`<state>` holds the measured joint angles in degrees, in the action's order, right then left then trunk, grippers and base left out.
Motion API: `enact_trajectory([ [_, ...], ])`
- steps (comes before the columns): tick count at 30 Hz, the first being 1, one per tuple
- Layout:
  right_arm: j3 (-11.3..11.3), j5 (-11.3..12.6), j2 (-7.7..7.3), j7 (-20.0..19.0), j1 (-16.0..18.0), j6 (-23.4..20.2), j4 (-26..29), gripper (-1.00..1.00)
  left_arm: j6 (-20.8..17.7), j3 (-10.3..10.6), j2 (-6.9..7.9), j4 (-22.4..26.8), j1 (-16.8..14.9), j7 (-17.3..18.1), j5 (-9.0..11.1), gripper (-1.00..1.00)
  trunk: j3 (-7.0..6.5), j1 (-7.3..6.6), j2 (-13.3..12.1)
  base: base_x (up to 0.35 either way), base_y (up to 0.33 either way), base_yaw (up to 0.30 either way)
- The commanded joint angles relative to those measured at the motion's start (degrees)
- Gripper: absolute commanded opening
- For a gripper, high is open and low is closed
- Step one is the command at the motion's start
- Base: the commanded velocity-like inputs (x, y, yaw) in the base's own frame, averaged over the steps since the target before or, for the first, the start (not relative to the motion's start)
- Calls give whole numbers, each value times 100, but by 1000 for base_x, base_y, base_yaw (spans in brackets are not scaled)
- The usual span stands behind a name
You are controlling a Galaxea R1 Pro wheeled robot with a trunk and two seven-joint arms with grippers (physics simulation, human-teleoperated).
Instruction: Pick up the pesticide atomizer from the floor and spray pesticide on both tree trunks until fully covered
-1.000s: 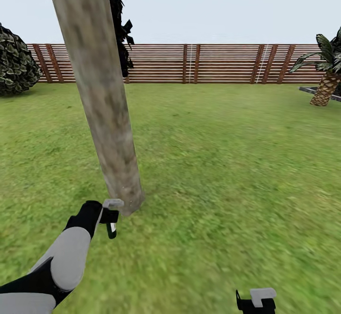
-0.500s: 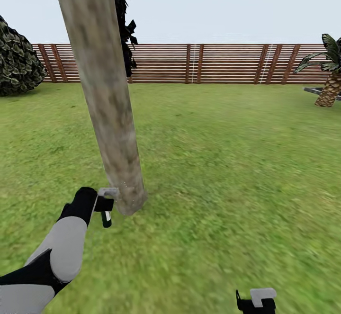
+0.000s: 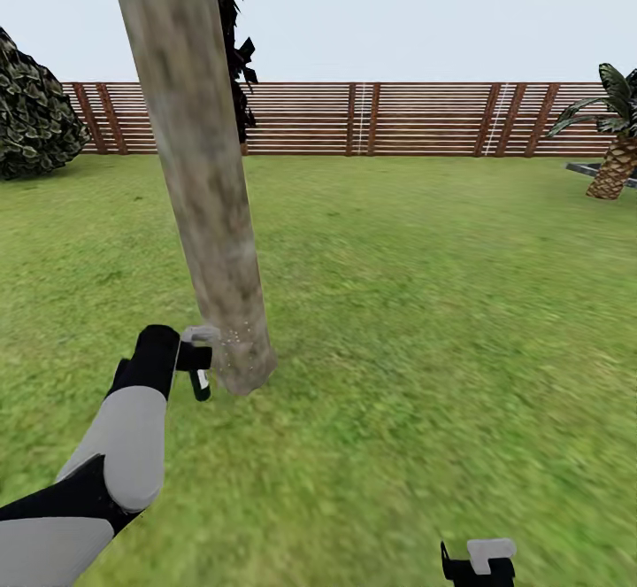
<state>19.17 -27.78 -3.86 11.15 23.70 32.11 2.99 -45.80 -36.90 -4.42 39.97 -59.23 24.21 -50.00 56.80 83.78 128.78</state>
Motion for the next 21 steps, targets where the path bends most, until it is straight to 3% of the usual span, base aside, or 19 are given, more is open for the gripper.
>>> enact_trajectory([
  [1, 25, -61, -1, 36, 4, 15, -9, 100, -153, 66, -59, 69, -14, 56, -47, -100, 5, -1, 2, 0, 0, 0],
  [6, 25, -61, -1, 36, 4, 15, -9, 100, -371, 728, -253, 104, -49, 125, -3, -100, 5, -1, 2, 0, 0, 150],
  [9, 25, -61, -1, 36, 4, 15, -9, 100, -415, 783, -197, 126, -60, 385, -3, -100, 5, -1, 2, 0, 0, 180],
  [12, 25, -61, -1, 35, 4, 15, -9, 100, -583, 801, -28, 531, -40, 809, -14, -100, 5, -1, 2, 0, 0, 28],
  [14, 25, -61, -1, 36, 4, 15, -9, 100, -718, 810, -11, 624, -32, 879, -17, -100, 5, -1, 2, 0, 0, 7],
  [18, 25, -63, -1, 36, 4, 15, -7, 100, -824, 819, -116, 676, -84, 928, -7, -100, 5, -1, 2, 0, 0, 1],
  [20, 25, -65, -1, 36, 4, 15, -8, 100, -852, 917, -220, 667, -172, 933, 2, -100, 5, -1, 2, 0, 0, 0],
  [21, 25, -64, -1, 36, 4, 15, -9, 100, -994, 1076, -297, 657, -262, 935, 5, -100, 5, -1, 2, 0, 0, 0],
])
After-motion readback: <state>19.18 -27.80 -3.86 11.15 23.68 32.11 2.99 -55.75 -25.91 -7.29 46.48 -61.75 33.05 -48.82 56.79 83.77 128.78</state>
